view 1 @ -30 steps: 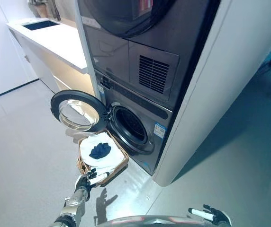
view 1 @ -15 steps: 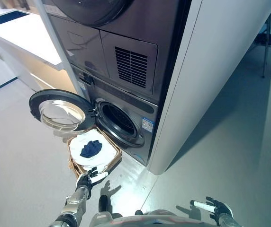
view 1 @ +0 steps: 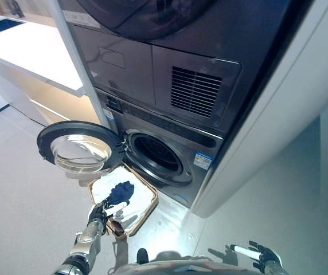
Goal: Put the clothes in the basket into the washing machine.
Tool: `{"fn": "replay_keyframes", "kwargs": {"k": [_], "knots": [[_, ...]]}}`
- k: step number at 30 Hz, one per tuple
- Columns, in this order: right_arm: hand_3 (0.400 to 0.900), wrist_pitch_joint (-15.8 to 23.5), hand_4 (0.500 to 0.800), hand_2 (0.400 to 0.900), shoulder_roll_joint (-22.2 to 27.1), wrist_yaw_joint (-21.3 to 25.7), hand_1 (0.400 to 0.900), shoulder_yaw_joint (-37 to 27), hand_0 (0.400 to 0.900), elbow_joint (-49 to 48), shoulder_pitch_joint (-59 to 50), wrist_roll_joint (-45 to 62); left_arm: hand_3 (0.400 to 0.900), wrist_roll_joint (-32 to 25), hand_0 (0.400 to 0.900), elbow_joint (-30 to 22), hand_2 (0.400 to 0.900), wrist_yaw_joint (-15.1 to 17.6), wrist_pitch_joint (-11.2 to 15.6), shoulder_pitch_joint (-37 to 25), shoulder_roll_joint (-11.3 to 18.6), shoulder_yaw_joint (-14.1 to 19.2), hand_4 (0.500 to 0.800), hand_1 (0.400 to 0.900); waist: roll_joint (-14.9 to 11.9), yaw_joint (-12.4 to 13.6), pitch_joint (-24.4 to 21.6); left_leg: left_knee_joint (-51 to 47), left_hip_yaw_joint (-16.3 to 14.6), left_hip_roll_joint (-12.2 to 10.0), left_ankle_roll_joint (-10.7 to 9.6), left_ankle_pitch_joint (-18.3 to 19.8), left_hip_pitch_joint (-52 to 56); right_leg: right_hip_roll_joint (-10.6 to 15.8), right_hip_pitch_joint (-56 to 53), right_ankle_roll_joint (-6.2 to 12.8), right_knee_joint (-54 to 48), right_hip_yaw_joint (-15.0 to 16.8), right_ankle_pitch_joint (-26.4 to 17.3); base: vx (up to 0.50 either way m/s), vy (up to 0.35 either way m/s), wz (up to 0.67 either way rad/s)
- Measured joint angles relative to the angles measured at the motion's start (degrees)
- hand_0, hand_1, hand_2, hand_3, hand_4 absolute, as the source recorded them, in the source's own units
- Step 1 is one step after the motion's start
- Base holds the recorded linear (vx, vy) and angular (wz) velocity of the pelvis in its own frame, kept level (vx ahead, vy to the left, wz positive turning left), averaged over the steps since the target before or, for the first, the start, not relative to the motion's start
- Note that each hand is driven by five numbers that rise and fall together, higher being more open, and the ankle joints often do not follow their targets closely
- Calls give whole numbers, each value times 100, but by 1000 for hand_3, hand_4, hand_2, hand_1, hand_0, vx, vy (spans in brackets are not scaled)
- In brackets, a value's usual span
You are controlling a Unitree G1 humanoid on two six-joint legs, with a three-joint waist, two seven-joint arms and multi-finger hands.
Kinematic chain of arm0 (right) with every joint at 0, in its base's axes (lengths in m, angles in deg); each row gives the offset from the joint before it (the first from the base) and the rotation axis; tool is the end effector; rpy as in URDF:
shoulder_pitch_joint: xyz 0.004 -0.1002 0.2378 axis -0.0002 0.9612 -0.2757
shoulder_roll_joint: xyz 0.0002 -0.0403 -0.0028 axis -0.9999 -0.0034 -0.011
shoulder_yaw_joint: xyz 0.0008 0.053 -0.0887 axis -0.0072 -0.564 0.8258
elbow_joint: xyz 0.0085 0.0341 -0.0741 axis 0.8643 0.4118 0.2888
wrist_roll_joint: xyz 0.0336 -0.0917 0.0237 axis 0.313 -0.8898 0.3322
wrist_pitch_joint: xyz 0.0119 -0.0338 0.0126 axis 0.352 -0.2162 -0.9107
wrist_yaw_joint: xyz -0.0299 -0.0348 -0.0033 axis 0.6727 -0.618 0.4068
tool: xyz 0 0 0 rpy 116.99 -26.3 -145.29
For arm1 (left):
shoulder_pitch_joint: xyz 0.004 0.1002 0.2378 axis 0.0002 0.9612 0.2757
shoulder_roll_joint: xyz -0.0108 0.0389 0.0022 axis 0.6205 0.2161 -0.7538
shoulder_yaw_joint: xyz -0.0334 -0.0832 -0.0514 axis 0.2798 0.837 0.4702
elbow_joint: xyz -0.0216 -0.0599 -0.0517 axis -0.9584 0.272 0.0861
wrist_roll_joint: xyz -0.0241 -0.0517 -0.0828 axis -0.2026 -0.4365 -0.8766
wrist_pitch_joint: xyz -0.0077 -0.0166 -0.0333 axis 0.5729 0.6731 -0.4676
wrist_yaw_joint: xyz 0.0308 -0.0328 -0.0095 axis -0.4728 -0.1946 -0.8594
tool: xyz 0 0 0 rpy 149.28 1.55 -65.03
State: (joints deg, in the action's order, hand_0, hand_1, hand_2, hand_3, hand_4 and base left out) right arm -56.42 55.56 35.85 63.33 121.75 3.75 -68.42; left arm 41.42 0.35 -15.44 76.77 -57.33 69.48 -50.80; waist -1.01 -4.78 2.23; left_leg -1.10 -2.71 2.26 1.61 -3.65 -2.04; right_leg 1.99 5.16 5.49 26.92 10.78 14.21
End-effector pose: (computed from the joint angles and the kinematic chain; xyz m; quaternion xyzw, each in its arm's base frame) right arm 0.0551 -0.2772 -0.1003 -0.0547 0.5222 -0.1983 0.8276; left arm 0.1487 0.2171 -0.0835 0.0194 0.3762 0.0971 0.9212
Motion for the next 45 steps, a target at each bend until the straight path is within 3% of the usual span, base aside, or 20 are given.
{"fn": "replay_keyframes", "kwargs": {"k": [2,4,7,9,12,14,16,18,21,26,31,40,45], "knots": [[900,5,800,900,11,-7,900,6,900,-13,-59,-1,900,7,900,-29,900,1,-1,13,8,-4,800,900,50,58,-45,-9,2,-4,21,-15,35,20,259,172,475,-131,-122,151,232,5],[900,4,800,900,-19,-18,900,35,900,-27,-146,-2,900,90,900,23,900,6,-6,3,53,3,800,900,13,71,-11,71,5,17,65,44,29,83,518,209,1005,-235,-234,176,171,5],[900,12,800,900,-38,-42,900,96,900,25,-123,-2,900,233,900,75,900,67,-2,11,105,-7,800,900,83,45,-20,-42,141,-40,184,11,138,63,673,78,1227,-393,-483,185,91,19],[900,21,800,900,-51,-42,900,151,900,48,-52,-3,900,340,900,82,900,195,-3,-5,163,-15,800,900,61,-30,8,-109,242,-6,222,-15,125,151,751,16,725,-375,-440,135,3,30],[900,20,800,900,-81,-33,900,286,900,16,-94,-41,900,992,900,683,900,483,-28,-446,295,-142,800,900,-84,-117,236,-81,412,-26,230,-36,16,225,1015,70,-728,-443,-483,-10,-73,35],[900,35,800,900,-96,-18,900,427,900,-117,-89,-102,900,1589,900,1033,900,785,-67,-905,468,-392,800,900,-290,-193,517,152,468,31,103,18,-259,315,1337,178,-1228,-786,-701,-209,-112,53],[900,105,800,900,-132,38,900,573,900,-204,-114,-97,900,2262,900,1269,900,1208,-129,-1636,707,-852,800,900,-601,-368,782,833,568,203,-112,190,-991,444,1747,144,-1299,-839,-1388,-312,-127,38],[900,147,800,900,-79,175,900,580,900,-302,-206,-89,900,2599,900,1398,900,1458,-121,-2166,848,-1004,800,900,-629,-409,962,1217,232,24,-255,284,-1592,347,2091,-112,-1383,-918,-1728,-151,-75,3],[900,361,800,900,52,274,900,587,900,-681,-513,-88,900,3025,900,1596,900,1794,-183,-2646,1196,-1140,800,900,-687,-536,1100,1583,59,-145,-329,393,-2210,205,2526,-217,-1528,-896,-1998,-85,3,-28],[900,694,800,900,314,380,900,632,900,-1070,-919,-68,900,3815,900,1716,900,2230,-261,-3380,1661,-1371,800,900,-673,-785,1319,2089,-90,-155,-214,610,-3021,134,3089,-105,-1740,-672,-2098,-39,23,-24],[900,693,800,900,326,370,900,800,900,-1248,-899,32,900,4260,900,1848,900,2363,-309,-3990,2036,-1571,800,900,-628,-872,1478,3123,-179,-237,-61,1171,-3894,127,3767,-38,-1263,-551,-2180,-42,46,-6],[900,855,800,900,496,391,900,893,900,-1908,-919,148,900,4254,900,2069,900,2378,-383,-4379,2333,-1681,800,900,-552,-954,1577,4782,-341,-264,248,1921,-5183,143,5063,98,302,-469,-1558,-30,27,-12],[900,919,800,900,520,445,900,923,900,-2195,-938,252,900,4042,900,2102,900,2302,-377,-4350,2259,-1670,800,900,-566,-968,1590,5463,-454,-333,332,2114,-5889,91,5836,129,985,-343,-1394,-9,-23,-11]]}}
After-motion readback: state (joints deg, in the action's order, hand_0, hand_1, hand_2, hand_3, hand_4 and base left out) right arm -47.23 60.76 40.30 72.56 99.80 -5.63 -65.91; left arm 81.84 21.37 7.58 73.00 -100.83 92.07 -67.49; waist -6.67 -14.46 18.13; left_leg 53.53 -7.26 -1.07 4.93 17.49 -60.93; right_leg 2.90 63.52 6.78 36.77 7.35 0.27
